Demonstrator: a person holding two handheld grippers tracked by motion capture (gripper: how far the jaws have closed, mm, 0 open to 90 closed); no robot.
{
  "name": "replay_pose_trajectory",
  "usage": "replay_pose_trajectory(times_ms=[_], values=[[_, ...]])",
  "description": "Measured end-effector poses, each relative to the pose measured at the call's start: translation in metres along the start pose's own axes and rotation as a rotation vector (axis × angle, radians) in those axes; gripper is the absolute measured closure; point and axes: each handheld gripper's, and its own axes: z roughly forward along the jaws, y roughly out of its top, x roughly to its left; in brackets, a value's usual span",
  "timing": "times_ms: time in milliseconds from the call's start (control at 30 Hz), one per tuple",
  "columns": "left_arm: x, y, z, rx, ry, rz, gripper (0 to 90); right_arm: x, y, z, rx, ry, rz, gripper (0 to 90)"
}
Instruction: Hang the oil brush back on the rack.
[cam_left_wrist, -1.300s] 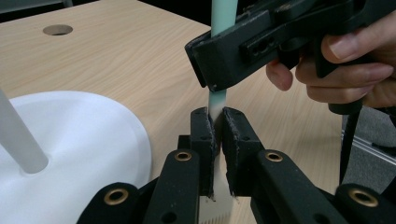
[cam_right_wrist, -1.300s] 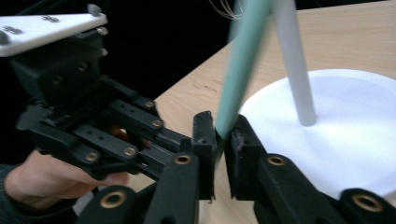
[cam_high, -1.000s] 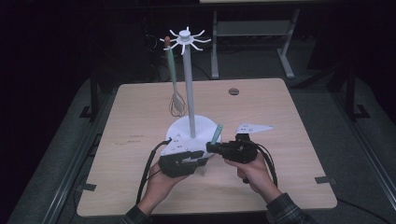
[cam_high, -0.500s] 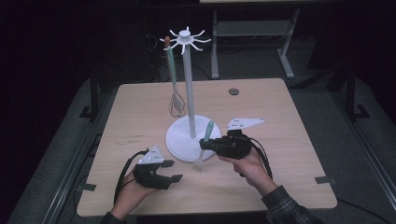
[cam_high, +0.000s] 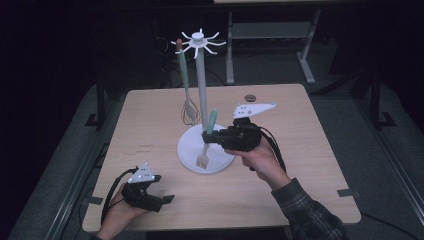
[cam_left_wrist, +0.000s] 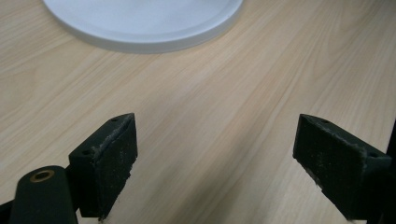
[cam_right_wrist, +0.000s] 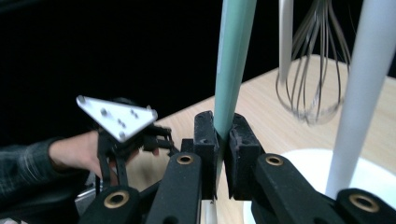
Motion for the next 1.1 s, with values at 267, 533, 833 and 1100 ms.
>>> replay_pose_trajectory(times_ms=[267,533,833,1100], values=[[0.002,-0.003,-0.002,-0.003,0.009,-0.012,13.3,0.004,0.038,0.003,-0.037,0.047,-0.024,84.4],[0.005,-0.003,-0.002,0.005,0.005,0.007,13.3,0.009,0.070,0.004,-0.064,0.063,-0.052,84.4],[0.004,-0.004,-0.002,-0.008,-0.009,-0.019,13.3,0.013,0.096,0.008,-0.067,0.084,-0.078,84.4],[0.003,-0.003,-0.002,0.000,-0.012,-0.013,13.3,0.010,0.114,0.007,-0.089,0.079,-0.075,84.4]])
